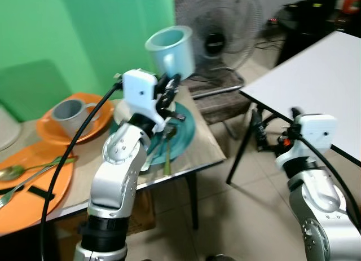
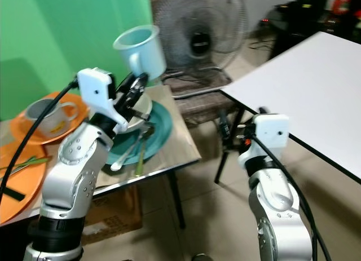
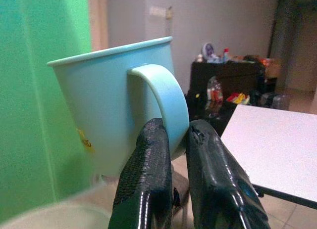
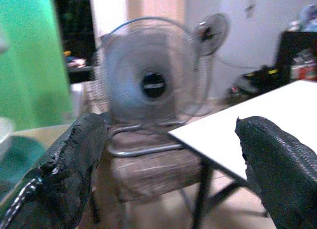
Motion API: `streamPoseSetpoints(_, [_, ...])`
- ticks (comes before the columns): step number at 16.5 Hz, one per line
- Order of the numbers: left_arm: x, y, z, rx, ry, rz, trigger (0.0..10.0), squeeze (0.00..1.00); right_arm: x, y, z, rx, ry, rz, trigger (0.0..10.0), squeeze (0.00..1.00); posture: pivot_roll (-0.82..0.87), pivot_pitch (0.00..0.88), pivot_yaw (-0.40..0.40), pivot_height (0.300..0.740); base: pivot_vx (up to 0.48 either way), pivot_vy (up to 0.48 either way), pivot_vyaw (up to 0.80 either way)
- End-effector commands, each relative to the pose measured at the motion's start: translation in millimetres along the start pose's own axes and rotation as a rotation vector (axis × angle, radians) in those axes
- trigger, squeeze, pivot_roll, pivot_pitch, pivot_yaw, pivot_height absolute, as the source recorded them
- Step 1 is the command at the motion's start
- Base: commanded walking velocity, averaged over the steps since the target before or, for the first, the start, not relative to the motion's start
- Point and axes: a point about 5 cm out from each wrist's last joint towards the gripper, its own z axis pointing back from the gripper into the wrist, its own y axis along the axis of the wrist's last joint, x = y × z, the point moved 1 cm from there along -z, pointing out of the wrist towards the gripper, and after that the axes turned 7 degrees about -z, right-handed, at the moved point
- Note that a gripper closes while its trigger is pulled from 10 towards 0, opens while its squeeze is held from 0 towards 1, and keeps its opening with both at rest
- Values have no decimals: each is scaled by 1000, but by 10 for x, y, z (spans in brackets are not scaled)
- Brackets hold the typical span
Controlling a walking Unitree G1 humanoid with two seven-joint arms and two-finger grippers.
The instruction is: Setting the table
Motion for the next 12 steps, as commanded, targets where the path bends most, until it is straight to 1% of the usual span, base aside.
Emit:
streamPoseSetpoints(1, [-74, 40, 44, -2, 53, -8, 10000, 0, 14, -50, -7, -28, -4, -8, 10000, 0, -153, 0, 100, 740, 0, 0, -781])
streamPoseSetpoints(2, [-71, 64, 63, 4, 58, -54, 10000, 0, 19, -67, -5, -39, -4, -7, 10000, 0, -151, 0, 99, 740, 0, 0, -781])
streamPoseSetpoints(3, [-46, 55, 99, -5, 18, -108, 10000, 0, 23, -98, -13, -66, -9, -36, 10000, 0, -147, 0, 93, 740, 0, 0, -800])
streamPoseSetpoints(6, [-79, 13, 144, -31, 2, -201, 10000, 0, 13, -110, -37, -62, -4, -21, 10000, 0, -134, 0, 82, 740, 0, 0, -800])
streamPoseSetpoints(7, [-94, 12, 153, -45, -5, -206, 10000, 0, 20, -122, -38, -64, -9, -24, 10000, 0, -130, 0, 79, 740, 0, 0, -800])
streamPoseSetpoints(9, [-146, 78, 131, -30, 25, -216, 10000, 0, 13, -141, -53, -71, -10, -40, 10000, 0, -122, 0, 79, 740, 0, 0, -800])
streamPoseSetpoints(12, [-180, 54, 140, -47, 32, -200, 10000, 0, 12, -145, -60, -73, -12, -45, 10000, 0, -123, 0, 83, 740, 0, 0, -800])
